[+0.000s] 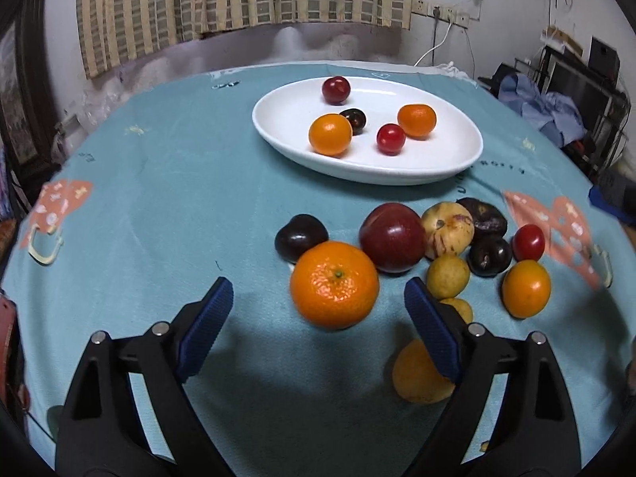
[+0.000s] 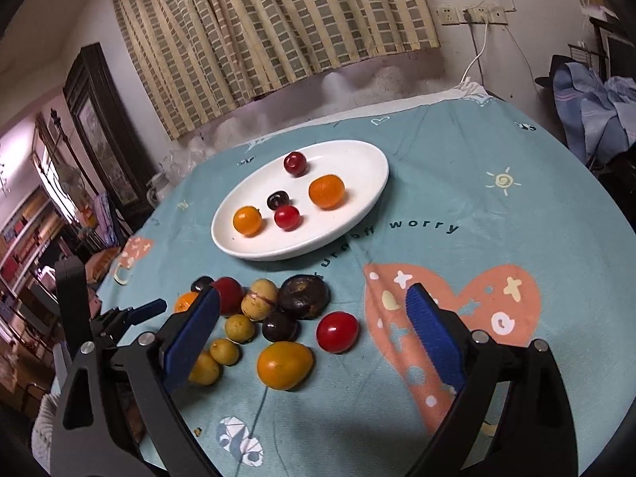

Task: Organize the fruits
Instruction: 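Grasp a tangerine with the left tool while the right tool grasps a red cherry tomato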

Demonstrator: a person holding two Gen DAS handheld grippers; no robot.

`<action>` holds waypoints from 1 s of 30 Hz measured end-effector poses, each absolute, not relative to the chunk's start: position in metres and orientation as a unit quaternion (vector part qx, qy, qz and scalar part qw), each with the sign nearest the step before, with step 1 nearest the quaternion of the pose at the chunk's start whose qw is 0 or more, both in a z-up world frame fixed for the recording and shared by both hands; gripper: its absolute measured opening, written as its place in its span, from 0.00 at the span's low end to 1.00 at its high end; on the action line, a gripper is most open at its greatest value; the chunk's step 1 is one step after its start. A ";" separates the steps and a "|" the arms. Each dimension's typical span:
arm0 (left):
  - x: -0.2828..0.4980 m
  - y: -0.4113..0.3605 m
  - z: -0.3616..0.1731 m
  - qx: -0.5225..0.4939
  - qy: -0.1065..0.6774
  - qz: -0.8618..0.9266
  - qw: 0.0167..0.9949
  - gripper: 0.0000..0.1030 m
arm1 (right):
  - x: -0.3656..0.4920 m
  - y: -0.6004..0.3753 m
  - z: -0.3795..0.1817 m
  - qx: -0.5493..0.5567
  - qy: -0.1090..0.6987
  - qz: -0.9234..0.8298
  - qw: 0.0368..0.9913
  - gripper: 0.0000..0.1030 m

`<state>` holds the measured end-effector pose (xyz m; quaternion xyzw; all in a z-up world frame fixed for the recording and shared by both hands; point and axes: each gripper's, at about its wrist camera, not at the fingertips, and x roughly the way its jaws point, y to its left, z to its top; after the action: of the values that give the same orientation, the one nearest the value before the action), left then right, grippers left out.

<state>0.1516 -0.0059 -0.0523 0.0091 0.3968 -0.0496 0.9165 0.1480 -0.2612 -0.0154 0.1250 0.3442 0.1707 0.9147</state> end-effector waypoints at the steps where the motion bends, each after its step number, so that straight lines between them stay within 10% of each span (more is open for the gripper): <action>1: 0.152 -0.003 -0.053 -0.001 0.398 -0.057 0.916 0.75 | 0.149 -0.261 -0.017 0.124 0.347 0.170 0.914 0.92; 5: 0.157 -0.001 -0.059 -0.019 0.415 -0.082 0.906 0.47 | 0.150 -0.259 -0.020 0.114 0.353 0.169 0.913 0.92; 10: 0.156 -0.002 -0.058 -0.014 0.415 -0.083 0.906 0.46 | 0.149 -0.249 -0.030 0.051 0.373 0.166 0.911 0.88; 14: 0.155 -0.001 -0.057 -0.013 0.414 -0.073 0.907 0.46 | 0.151 -0.243 -0.049 0.003 0.399 0.152 0.904 0.57; 30: 0.160 -0.004 -0.062 -0.007 0.429 -0.076 0.900 0.46 | 0.174 -0.236 -0.071 0.026 0.431 0.182 0.884 0.33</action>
<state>0.1599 -0.0044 -0.0620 -0.0071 0.4288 -0.0756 0.9002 0.1744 -0.2363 -0.0712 0.0258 0.4308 0.1816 0.8836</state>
